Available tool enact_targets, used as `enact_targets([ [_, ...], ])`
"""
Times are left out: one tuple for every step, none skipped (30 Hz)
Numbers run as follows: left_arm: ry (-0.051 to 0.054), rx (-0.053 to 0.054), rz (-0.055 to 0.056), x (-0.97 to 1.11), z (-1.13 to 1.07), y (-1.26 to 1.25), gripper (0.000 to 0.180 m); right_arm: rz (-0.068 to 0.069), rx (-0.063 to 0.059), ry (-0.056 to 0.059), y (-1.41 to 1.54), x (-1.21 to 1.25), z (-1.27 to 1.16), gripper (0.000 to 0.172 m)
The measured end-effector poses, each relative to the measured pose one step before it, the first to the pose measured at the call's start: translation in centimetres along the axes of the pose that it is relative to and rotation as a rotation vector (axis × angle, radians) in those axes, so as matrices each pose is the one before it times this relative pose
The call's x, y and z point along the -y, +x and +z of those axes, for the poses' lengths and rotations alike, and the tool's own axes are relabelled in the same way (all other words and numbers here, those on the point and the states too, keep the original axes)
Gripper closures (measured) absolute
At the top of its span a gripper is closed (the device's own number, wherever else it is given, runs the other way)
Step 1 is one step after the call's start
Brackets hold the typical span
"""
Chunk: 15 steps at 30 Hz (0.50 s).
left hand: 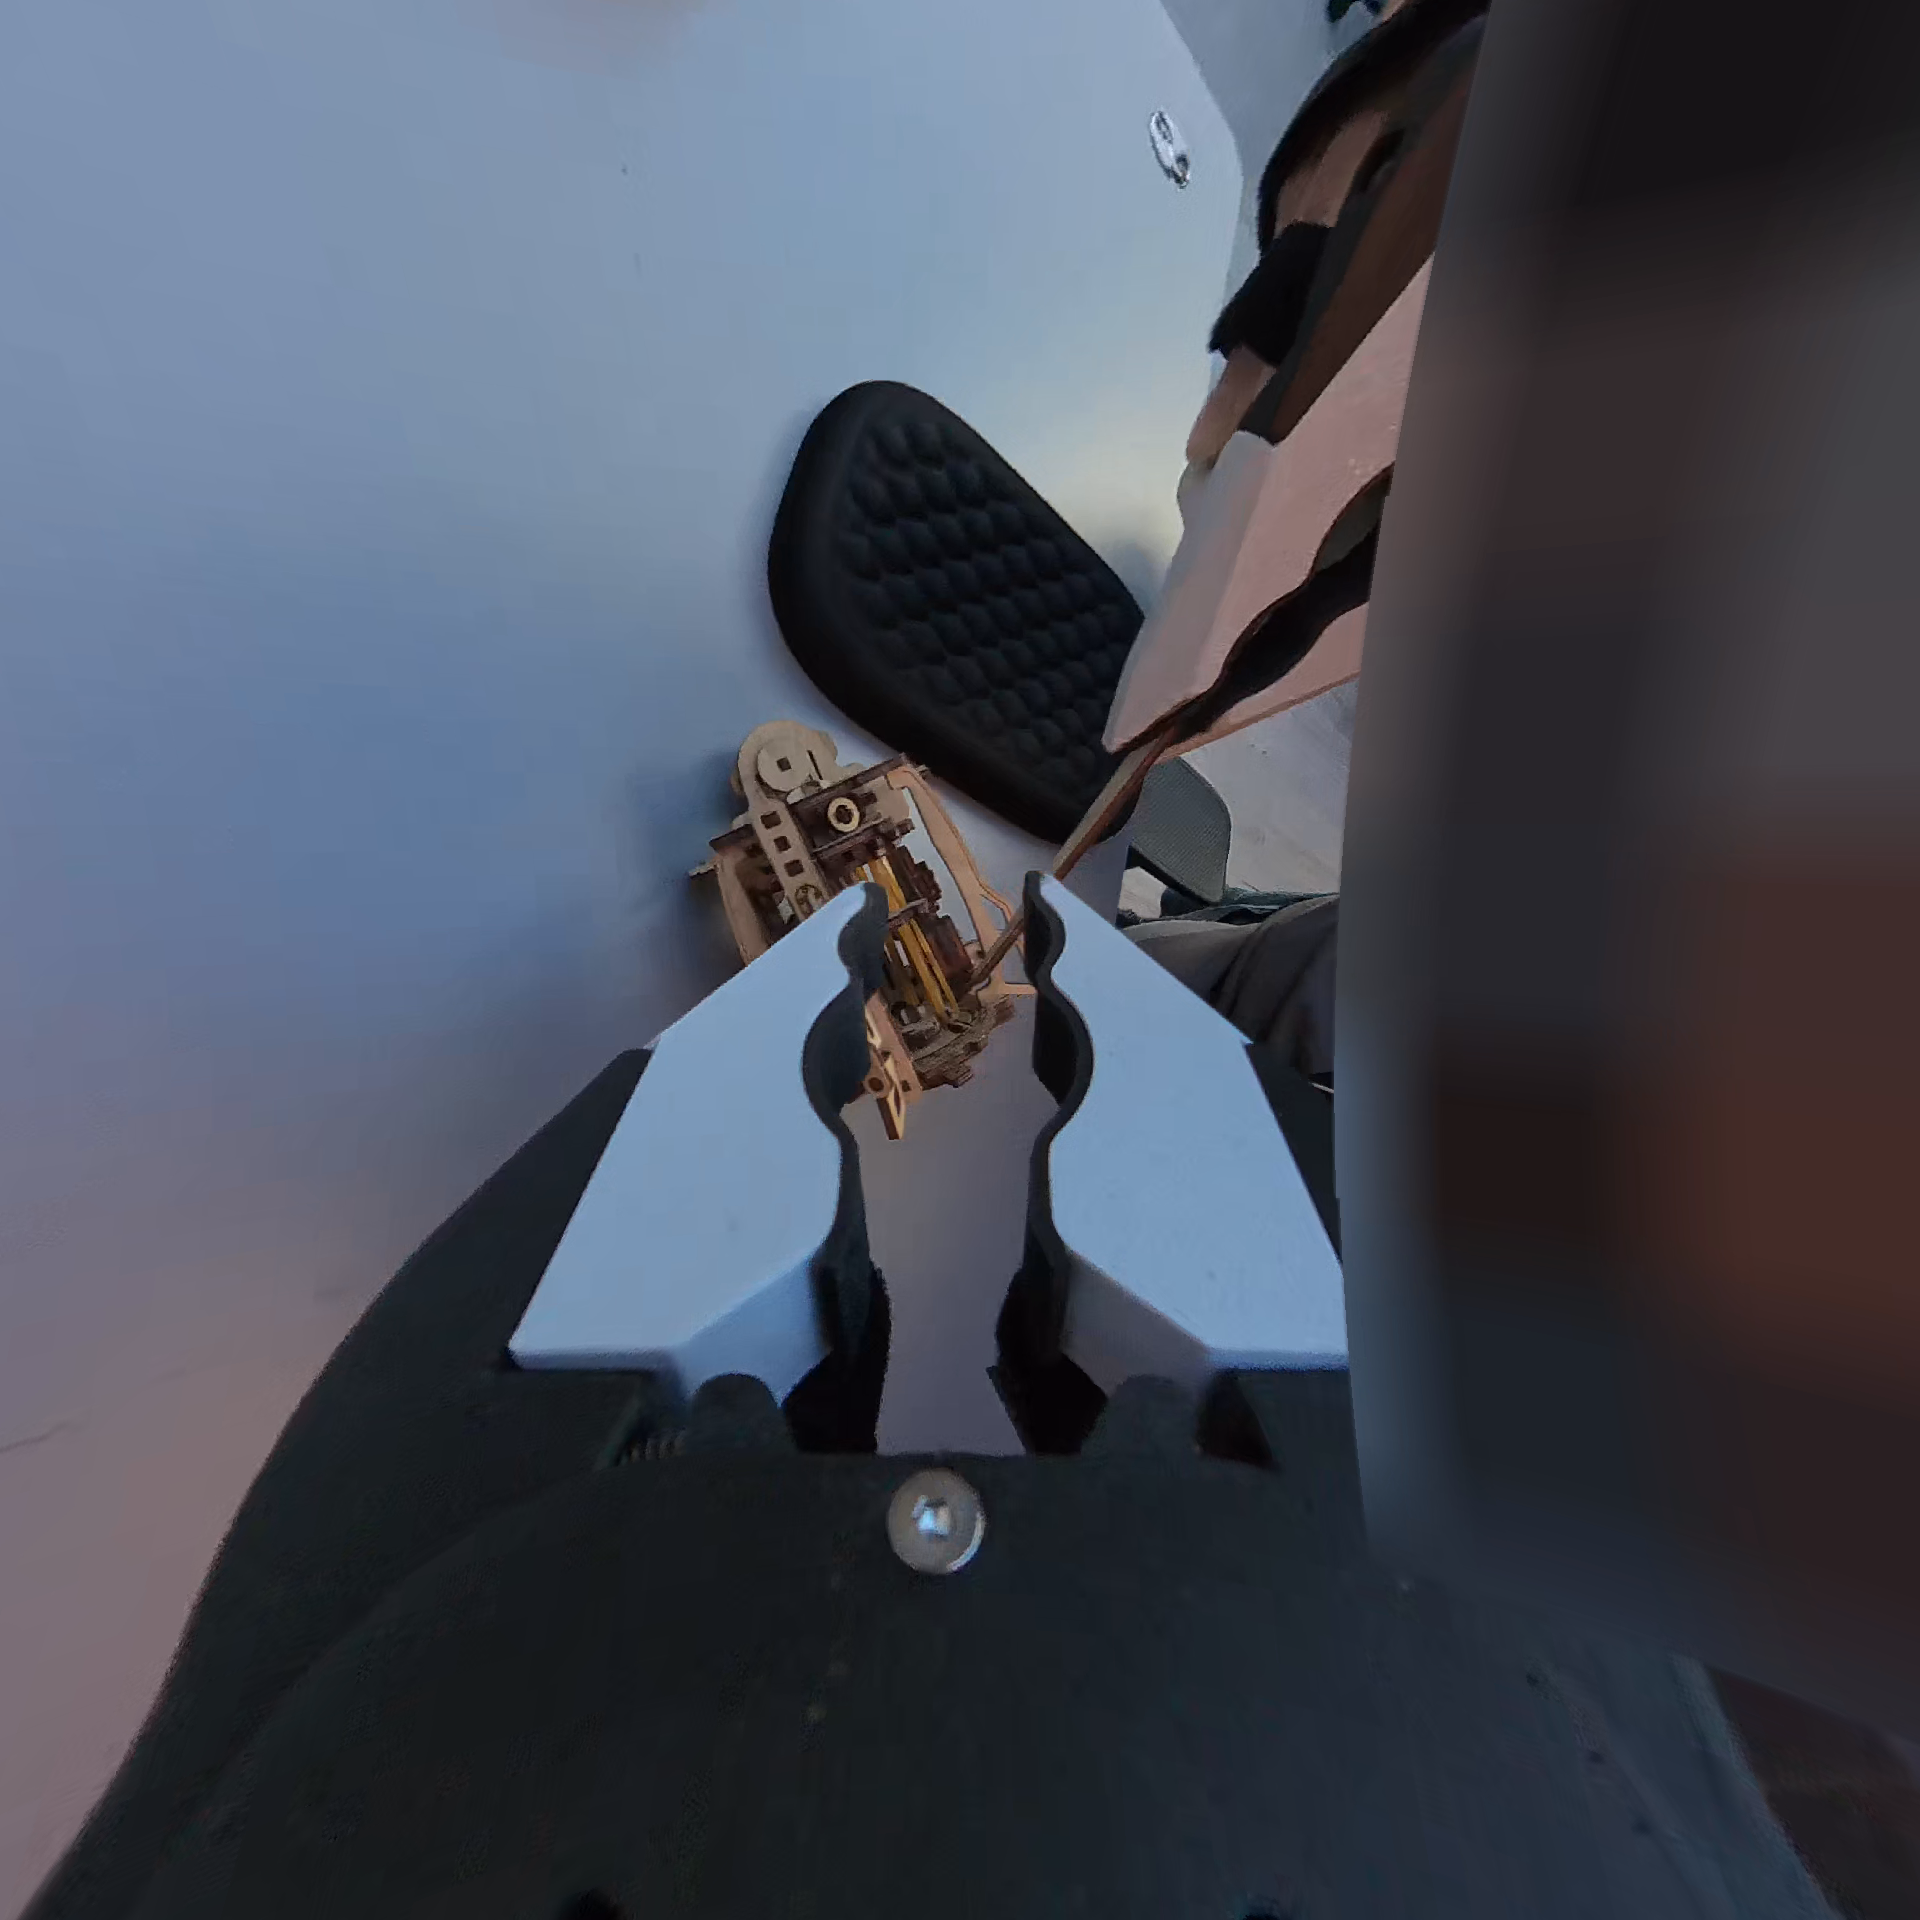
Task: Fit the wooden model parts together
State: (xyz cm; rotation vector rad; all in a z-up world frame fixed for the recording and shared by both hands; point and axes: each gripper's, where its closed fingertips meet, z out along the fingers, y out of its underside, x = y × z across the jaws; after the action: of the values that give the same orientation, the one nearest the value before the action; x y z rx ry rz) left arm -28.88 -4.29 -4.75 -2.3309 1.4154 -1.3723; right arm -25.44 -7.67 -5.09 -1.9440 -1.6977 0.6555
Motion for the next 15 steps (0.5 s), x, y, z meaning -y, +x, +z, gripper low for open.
enact_targets([
  [0.0043,-0.0143,0.017,-0.018,0.055,0.521,0.154,-0.0005,-0.0012,0.0168,0.103,0.355,-0.076,0.171],
  [-0.0005,-0.0168,0.015,-0.105,0.137,0.55,0.151,0.0012,-0.0001,0.0104,0.111,0.295,-0.018,0.171],
  [0.0018,-0.0177,0.0177,-0.074,0.104,0.591,0.149,-0.0034,-0.003,0.0117,0.13,0.323,0.003,0.171],
  [0.0032,-0.008,0.0267,-0.051,0.011,0.472,0.149,-0.0023,0.0,0.0127,0.063,0.342,-0.011,0.171],
  [0.002,0.0112,0.0321,-0.062,-0.068,0.195,0.149,0.0033,-0.0021,0.0117,0.111,0.368,-0.05,0.171],
  [0.0015,0.0174,0.033,-0.078,-0.117,0.065,0.149,-0.0033,-0.0054,0.0209,0.108,0.513,-0.118,0.171],
  [-0.0011,0.0167,0.0277,-0.133,-0.121,0.033,0.148,-0.0043,0.0105,0.0192,-0.15,0.531,-0.143,0.171],
  [-0.0005,0.0142,0.0204,-0.134,-0.113,0.009,0.149,0.0036,0.0074,0.0195,-0.081,0.543,-0.166,0.171],
  [0.0023,0.0108,0.0141,-0.084,-0.097,0.021,0.151,0.0014,-0.0008,0.0182,0.049,0.502,-0.17,0.171],
  [0.0038,0.0039,0.0106,-0.046,-0.083,0.076,0.152,-0.0005,0.0046,0.0095,-0.035,0.343,-0.121,0.171],
  [0.005,-0.0025,0.0066,0.011,-0.067,0.14,0.151,0.0014,0.0056,0.0119,-0.069,0.342,-0.098,0.171],
  [0.0121,-0.0086,0.0058,0.114,-0.089,0.224,0.152,0.0043,0.0011,0.0119,-0.003,0.302,-0.07,0.171],
  [0.0166,-0.014,0.0082,0.161,-0.093,0.29,0.158,0.0008,-0.0013,0.0004,0.022,0.115,-0.024,0.171],
  [0.01,-0.0198,0.0072,0.077,-0.063,0.342,0.166,-0.0035,-0.0064,-0.0003,0.076,0.071,-0.019,0.171],
  [0.0057,-0.0156,0.0037,0.036,-0.041,0.262,0.176,0.0001,-0.0072,0.0001,0.093,0.073,-0.008,0.171],
])
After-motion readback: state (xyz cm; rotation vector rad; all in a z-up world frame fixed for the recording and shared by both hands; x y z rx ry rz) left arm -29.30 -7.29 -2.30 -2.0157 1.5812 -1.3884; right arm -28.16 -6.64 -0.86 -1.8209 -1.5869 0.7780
